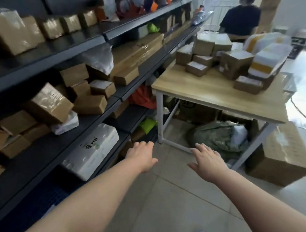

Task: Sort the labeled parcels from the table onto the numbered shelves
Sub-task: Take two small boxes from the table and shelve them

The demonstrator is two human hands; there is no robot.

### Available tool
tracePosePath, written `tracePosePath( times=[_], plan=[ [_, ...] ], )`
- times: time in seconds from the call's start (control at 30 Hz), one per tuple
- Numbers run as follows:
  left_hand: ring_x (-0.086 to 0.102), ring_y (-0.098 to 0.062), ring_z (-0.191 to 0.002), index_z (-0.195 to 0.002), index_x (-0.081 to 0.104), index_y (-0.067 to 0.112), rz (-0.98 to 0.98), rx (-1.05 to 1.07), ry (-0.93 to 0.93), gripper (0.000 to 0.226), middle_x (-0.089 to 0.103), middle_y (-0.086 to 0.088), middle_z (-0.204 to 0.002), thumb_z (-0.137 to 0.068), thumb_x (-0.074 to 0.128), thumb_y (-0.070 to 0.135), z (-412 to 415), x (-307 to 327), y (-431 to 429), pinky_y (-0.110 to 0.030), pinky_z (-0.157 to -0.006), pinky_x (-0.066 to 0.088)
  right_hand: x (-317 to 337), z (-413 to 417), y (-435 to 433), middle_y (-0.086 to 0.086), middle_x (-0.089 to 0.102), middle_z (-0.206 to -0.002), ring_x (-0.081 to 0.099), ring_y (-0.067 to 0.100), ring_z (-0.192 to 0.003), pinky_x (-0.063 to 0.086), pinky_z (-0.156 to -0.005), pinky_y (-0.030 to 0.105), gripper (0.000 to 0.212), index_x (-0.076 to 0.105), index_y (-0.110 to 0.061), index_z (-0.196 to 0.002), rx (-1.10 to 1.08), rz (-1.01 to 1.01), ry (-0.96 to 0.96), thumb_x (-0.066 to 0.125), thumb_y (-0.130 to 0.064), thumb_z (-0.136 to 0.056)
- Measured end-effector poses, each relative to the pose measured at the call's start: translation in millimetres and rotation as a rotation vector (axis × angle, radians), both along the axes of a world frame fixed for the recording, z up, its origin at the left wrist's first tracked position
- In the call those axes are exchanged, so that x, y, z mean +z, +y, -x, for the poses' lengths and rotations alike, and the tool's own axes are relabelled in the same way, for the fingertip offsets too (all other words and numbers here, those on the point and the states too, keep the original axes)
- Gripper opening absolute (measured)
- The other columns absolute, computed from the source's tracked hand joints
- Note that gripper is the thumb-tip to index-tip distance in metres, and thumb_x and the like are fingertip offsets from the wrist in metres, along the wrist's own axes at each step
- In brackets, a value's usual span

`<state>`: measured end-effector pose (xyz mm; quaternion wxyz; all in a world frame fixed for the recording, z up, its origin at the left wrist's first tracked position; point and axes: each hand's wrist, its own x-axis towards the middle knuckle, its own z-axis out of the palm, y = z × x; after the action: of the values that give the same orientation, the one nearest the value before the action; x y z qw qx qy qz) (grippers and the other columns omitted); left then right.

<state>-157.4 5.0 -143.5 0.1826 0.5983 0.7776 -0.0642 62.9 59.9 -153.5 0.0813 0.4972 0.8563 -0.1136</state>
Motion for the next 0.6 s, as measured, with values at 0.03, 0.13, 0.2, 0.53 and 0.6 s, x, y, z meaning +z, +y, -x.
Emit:
tracePosePath(
  times=[0.03,0.13,0.2,0.53,0.6],
  plan=[
    [0.037,-0.029,-0.132,-0.142,0.036,0.022,-0.004,-0.012,-0.002,0.060,0.044,-0.006,-0.142,-0.092,0.056,0.049,-5.2,3.7,23.5,-0.045,-0.103,0.040,2.1,-7.3,21.3,0.003,0.019,-0.159,0.012,0.022,-0.148,0.023,-0.114,0.041,0.063,0.029,-0.022,-0.149,-0.017,0.001,0.007,0.046,-0.050,-0.095],
    [0.036,-0.029,-0.133,-0.143,0.035,0.022,-0.052,-0.037,-0.019,0.060,0.043,-0.006,-0.143,-0.093,0.056,0.048,-24.0,12.8,92.9,-0.045,-0.102,0.040,8.3,-31.0,85.6,0.003,0.019,-0.158,0.012,0.022,-0.148,0.022,-0.115,0.041,0.062,0.028,-0.023,-0.150,-0.050,-0.011,0.010,0.045,-0.049,-0.096],
    [0.035,-0.028,-0.134,-0.145,0.033,0.022,-0.064,-0.041,-0.044,0.061,0.041,-0.005,-0.145,-0.094,0.055,0.047,-39.7,14.9,132.2,-0.044,-0.103,0.039,9.9,-45.4,123.9,0.003,0.021,-0.157,0.013,0.022,-0.147,0.023,-0.114,0.041,0.061,0.029,-0.023,-0.149,-0.066,-0.017,0.004,0.046,-0.048,-0.096],
    [0.034,-0.028,-0.134,-0.145,0.033,0.021,-0.033,-0.177,-0.047,0.060,0.040,-0.007,-0.145,-0.094,0.054,0.047,-62.8,0.2,284.0,-0.043,-0.104,0.040,-12.4,-65.8,260.0,0.003,0.021,-0.158,0.017,0.024,-0.147,0.028,-0.112,0.044,0.062,0.030,-0.024,-0.148,-0.198,0.069,-0.010,0.047,-0.051,-0.094],
    [0.034,-0.028,-0.134,-0.145,0.033,0.021,-0.024,-0.198,-0.048,0.060,0.040,-0.008,-0.145,-0.094,0.055,0.046,-54.4,-1.4,324.3,-0.043,-0.104,0.040,-13.0,-61.0,289.7,0.003,0.020,-0.159,0.016,0.024,-0.147,0.026,-0.113,0.043,0.063,0.029,-0.024,-0.149,-0.240,0.078,-0.018,0.046,-0.051,-0.095]
  ],
)
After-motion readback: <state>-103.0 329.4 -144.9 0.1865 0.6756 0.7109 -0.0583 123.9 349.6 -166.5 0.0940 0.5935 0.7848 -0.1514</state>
